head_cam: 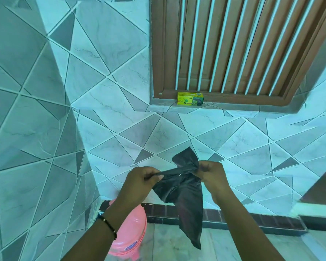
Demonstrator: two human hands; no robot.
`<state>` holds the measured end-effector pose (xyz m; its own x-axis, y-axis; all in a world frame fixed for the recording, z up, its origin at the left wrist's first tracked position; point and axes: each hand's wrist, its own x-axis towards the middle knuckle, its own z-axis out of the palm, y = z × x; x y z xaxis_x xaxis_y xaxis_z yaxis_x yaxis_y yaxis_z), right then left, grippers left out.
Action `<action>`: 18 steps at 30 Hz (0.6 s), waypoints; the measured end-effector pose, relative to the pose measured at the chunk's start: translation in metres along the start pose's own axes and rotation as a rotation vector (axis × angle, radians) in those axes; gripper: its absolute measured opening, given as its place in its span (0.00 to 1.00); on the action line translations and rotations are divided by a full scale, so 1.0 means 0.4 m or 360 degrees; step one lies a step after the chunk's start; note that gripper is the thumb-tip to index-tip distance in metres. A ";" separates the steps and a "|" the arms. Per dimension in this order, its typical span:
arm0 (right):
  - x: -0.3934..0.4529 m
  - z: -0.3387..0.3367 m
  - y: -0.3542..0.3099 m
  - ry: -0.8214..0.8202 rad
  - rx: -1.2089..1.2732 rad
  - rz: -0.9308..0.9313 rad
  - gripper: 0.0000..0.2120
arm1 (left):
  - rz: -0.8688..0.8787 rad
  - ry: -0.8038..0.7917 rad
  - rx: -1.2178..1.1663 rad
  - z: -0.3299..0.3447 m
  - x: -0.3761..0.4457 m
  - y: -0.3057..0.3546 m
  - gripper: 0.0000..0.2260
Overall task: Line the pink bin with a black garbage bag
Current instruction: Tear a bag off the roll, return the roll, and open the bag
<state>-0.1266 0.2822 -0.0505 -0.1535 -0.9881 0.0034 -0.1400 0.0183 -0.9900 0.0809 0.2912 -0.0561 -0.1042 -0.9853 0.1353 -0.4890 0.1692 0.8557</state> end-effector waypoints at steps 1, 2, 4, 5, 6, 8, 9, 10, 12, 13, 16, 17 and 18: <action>0.003 -0.001 0.003 0.0033 -0.0005 0.0005 0.04 | -0.0033 0.0012 -0.0074 -0.003 -0.001 0.003 0.05; 0.007 -0.001 0.006 0.0065 0.0006 0.0011 0.04 | -0.0073 0.0034 -0.0140 -0.005 -0.003 0.006 0.07; 0.010 -0.001 0.005 0.0131 0.0035 0.0014 0.08 | -0.0119 0.0104 -0.0223 -0.007 -0.005 0.006 0.12; 0.009 -0.001 0.004 0.0160 0.0034 0.0002 0.09 | -0.0126 0.0142 -0.0237 -0.006 -0.006 0.004 0.14; 0.010 -0.002 0.005 0.0183 0.0021 -0.0012 0.10 | -0.0133 0.0169 -0.0251 -0.006 -0.006 0.001 0.16; 0.011 -0.003 0.004 0.0229 -0.0005 -0.0035 0.10 | -0.0150 0.0190 -0.0291 -0.005 -0.006 -0.002 0.17; 0.011 -0.002 0.004 0.0250 -0.0022 -0.0049 0.10 | -0.0161 0.0187 -0.0310 -0.005 -0.006 -0.003 0.16; 0.014 -0.003 0.006 0.0272 -0.0054 -0.0059 0.09 | -0.0168 0.0178 -0.0325 -0.005 -0.006 -0.004 0.15; 0.019 -0.005 0.007 0.0324 -0.0124 -0.0048 0.05 | -0.0153 0.0155 -0.0319 -0.007 -0.008 -0.004 0.11; 0.020 -0.006 0.007 0.0337 -0.0139 -0.0039 0.03 | -0.0146 0.0143 -0.0311 -0.009 -0.009 -0.004 0.09; 0.019 -0.009 0.005 0.0337 -0.0150 -0.0034 0.02 | -0.0175 0.0122 -0.0318 -0.010 -0.006 -0.007 0.04; 0.017 -0.010 0.004 0.0326 -0.0132 -0.0028 0.03 | -0.0195 0.0124 -0.0348 -0.009 -0.005 -0.006 0.04; 0.014 -0.008 0.000 0.0315 -0.0100 -0.0026 0.04 | -0.0221 0.0132 -0.0404 -0.008 -0.004 -0.003 0.04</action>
<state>-0.1305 0.2773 -0.0501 -0.3389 -0.9393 0.0529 -0.2038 0.0184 -0.9788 0.0843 0.2925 -0.0560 0.0245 -0.9989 0.0395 -0.2602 0.0317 0.9650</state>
